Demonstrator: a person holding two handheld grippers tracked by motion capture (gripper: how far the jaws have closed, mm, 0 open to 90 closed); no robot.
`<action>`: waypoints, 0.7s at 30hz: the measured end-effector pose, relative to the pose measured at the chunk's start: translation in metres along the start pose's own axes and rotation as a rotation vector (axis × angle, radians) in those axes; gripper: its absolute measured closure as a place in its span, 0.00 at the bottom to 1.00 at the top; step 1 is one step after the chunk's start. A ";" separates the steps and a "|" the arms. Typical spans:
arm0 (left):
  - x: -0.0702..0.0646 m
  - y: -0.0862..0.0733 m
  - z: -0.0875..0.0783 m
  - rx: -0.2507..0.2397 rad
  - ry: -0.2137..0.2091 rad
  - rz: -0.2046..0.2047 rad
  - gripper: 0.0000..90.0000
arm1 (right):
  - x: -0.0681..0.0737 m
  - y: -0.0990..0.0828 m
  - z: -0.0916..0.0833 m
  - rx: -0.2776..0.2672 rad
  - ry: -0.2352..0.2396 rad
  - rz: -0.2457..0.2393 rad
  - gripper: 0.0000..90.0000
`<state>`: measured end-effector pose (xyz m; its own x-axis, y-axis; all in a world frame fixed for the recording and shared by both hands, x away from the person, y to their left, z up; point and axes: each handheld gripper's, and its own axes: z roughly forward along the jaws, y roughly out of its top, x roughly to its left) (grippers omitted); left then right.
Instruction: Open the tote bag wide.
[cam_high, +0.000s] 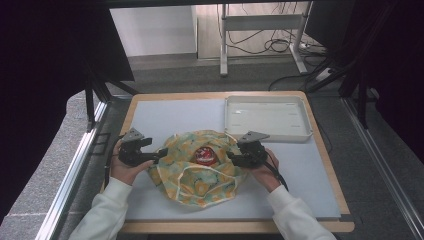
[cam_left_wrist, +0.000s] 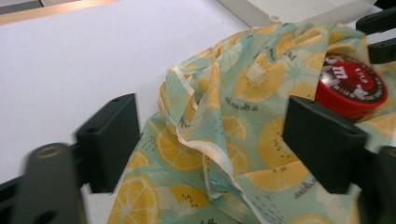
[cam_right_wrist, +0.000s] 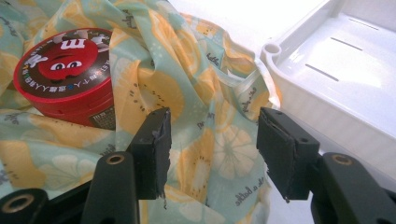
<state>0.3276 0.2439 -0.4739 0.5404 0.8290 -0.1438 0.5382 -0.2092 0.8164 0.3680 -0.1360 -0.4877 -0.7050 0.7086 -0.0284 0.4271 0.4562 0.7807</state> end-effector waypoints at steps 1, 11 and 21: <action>-0.001 0.000 -0.003 -0.009 0.002 0.003 0.31 | 0.000 0.000 -0.001 -0.001 0.000 0.003 0.50; -0.017 0.007 -0.006 0.029 -0.093 0.057 0.91 | 0.003 0.006 -0.023 -0.050 0.022 -0.012 0.60; -0.046 0.023 0.014 0.105 -0.156 0.133 1.00 | 0.016 0.007 -0.035 -0.035 0.119 -0.080 0.99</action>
<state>0.3241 0.1940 -0.4562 0.6999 0.7023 -0.1302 0.5158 -0.3709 0.7723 0.3404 -0.1405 -0.4613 -0.7991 0.6010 -0.0189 0.3483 0.4884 0.8001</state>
